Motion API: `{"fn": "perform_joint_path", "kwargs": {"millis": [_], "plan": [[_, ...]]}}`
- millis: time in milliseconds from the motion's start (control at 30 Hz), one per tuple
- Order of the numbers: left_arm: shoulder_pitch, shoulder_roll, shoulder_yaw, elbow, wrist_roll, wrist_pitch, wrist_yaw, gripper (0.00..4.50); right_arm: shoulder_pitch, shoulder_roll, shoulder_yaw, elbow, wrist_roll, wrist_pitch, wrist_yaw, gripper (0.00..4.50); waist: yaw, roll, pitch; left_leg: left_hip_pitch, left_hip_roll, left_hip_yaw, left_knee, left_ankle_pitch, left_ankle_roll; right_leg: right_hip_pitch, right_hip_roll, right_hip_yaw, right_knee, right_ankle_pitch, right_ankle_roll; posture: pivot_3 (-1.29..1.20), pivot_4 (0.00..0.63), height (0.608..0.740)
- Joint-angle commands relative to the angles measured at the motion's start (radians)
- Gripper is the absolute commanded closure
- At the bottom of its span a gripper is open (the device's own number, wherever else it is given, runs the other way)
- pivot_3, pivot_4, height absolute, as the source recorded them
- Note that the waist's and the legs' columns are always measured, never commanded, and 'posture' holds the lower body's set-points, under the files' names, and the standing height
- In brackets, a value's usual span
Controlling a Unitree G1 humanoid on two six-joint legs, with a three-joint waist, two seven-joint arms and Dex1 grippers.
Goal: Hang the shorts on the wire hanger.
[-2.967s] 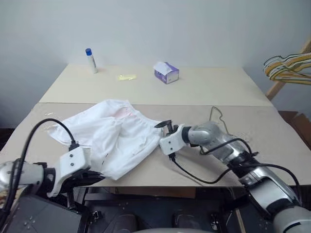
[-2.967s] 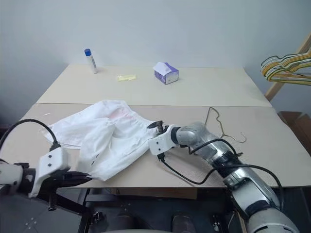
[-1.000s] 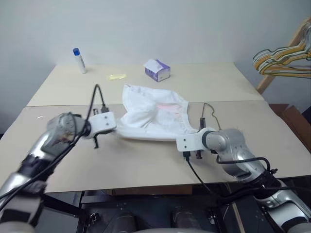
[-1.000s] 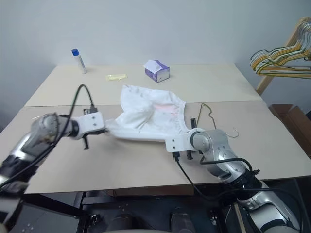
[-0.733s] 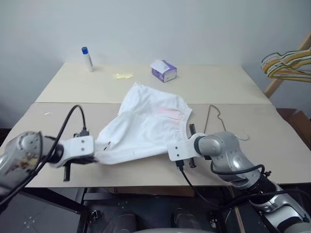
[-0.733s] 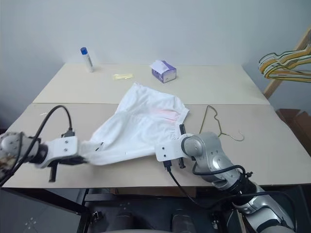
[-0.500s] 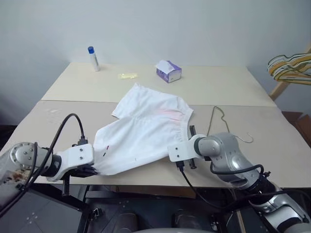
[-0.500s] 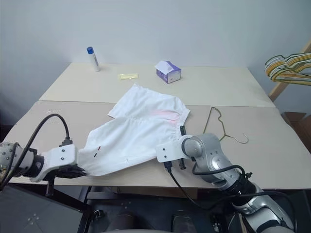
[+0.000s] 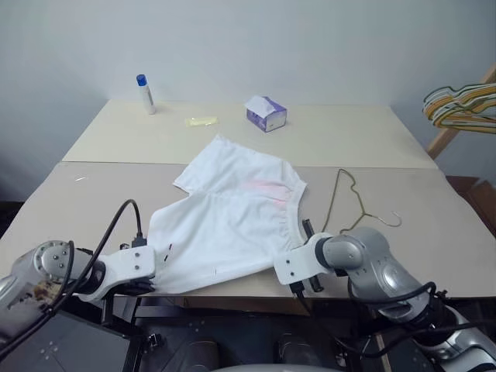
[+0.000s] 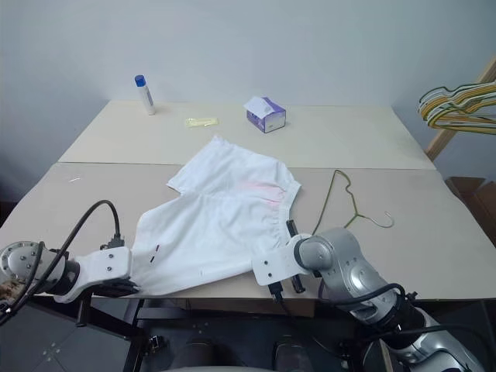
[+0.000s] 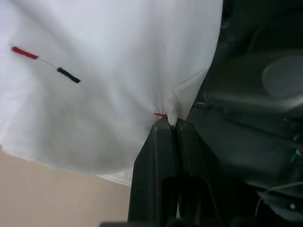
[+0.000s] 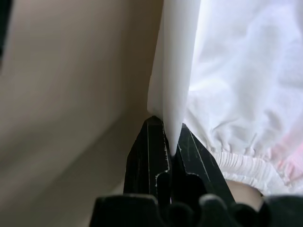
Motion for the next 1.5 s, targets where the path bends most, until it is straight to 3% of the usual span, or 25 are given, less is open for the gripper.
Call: {"fn": "perform_joint_path", "kwargs": {"millis": [33,67,167,333,467,533,667,800,967,1200,1333,1500], "plan": [[0.041,0.051,0.049,0.056,0.067,-0.104,-0.016,4.5,0.008,-0.049,-0.057,0.007,0.012,-0.051,-0.018,4.48,-0.001,0.0,0.0,0.0,0.0,0.0,0.0,0.0,0.0,0.0,0.0,0.0,0.0,0.0,0.0,0.07,0.0,0.74],[0.046,0.049,0.053,0.065,0.069,-0.134,-0.015,4.5,0.011,-0.049,-0.06,0.009,0.021,-0.059,-0.024,4.48,-0.001,0.0,0.0,0.0,0.0,0.0,0.0,0.0,0.0,0.0,0.0,0.0,0.0,0.0,0.0,0.07,0.0,0.74],[0.031,0.029,0.054,0.119,0.083,-0.229,-0.01,3.82,0.021,-0.048,-0.068,-0.003,0.06,-0.049,-0.01,3.73,0.0,0.0,0.0,0.001,0.0,0.0,0.0,0.0,0.0,0.001,0.0,0.0,0.0,0.0,-0.001,0.06,0.0,0.74],[0.02,0.032,0.1,0.153,0.064,-0.275,-0.048,2.11,0.047,-0.06,-0.128,-0.05,0.161,-0.043,0.012,1.93,0.0,0.0,0.0,0.0,0.0,0.0,0.0,0.0,0.0,0.0,0.0,0.0,0.0,0.0,-0.001,0.05,0.0,0.74],[0.014,0.046,0.202,0.173,-0.011,-0.282,-0.142,0.76,0.102,-0.1,-0.315,-0.073,0.383,-0.054,0.031,0.47,0.0,0.0,0.0,0.0,0.0,0.0,0.0,0.0,0.0,0.001,0.0,0.0,0.0,0.0,-0.001,0.04,0.0,0.74],[0.002,0.04,0.244,0.192,-0.035,-0.295,-0.174,0.12,0.116,-0.128,-0.41,-0.067,0.472,-0.048,0.039,0.0,-0.003,0.0,0.0,0.001,0.0,0.0,0.0,0.0,0.0,0.001,0.0,0.0,0.0,0.0,-0.001,0.04,0.0,0.74],[-0.072,-0.01,0.286,0.223,-0.107,-0.305,-0.184,0.02,0.099,-0.138,-0.517,-0.015,0.543,0.051,-0.021,0.0,-0.018,0.0,0.0,0.002,0.0,0.0,0.0,0.0,0.0,0.002,0.0,0.0,0.0,-0.001,-0.001,0.03,0.0,0.74],[-0.239,-0.136,0.264,0.261,-0.249,-0.211,-0.151,0.02,0.015,-0.051,-0.534,0.099,0.554,0.261,-0.16,0.0,-0.028,-0.002,-0.001,0.003,0.0,0.0,0.0,0.0,0.0,0.004,0.0,0.0,0.001,0.0,-0.001,0.02,0.0,0.74],[-0.358,-0.255,0.173,0.251,-0.224,-0.182,-0.058,0.02,-0.096,0.104,-0.464,0.284,0.472,0.477,-0.4,0.0,-0.05,-0.002,-0.002,0.002,0.0,0.0,0.0,0.0,0.0,0.003,0.0,0.001,0.001,0.0,-0.001,0.01,0.0,0.74],[-0.399,-0.311,0.087,0.21,-0.195,-0.174,-0.031,0.02,-0.109,0.246,-0.46,0.426,0.494,0.474,-0.581,0.0,-0.058,-0.002,-0.002,-0.001,0.0,-0.001,0.0,0.0,0.0,0.001,0.0,0.001,0.0,0.001,0.0,0.0,0.0,0.74],[-0.412,-0.32,0.061,0.223,-0.184,-0.178,-0.022,0.02,-0.097,0.213,-0.421,0.425,0.488,0.492,-0.584,0.0,-0.063,-0.002,-0.002,-0.001,0.0,-0.001,0.0,0.0,0.0,0.001,0.0,0.001,0.001,0.001,0.0,-0.01,0.0,0.74],[-0.422,-0.322,0.041,0.234,-0.161,-0.193,-0.028,0.02,-0.013,0.07,-0.383,0.365,0.466,0.511,-0.556,0.0,-0.064,-0.002,-0.002,-0.001,0.0,-0.001,0.0,0.0,0.0,0.001,0.0,0.001,0.0,0.001,0.0,-0.02,0.0,0.74]]}}
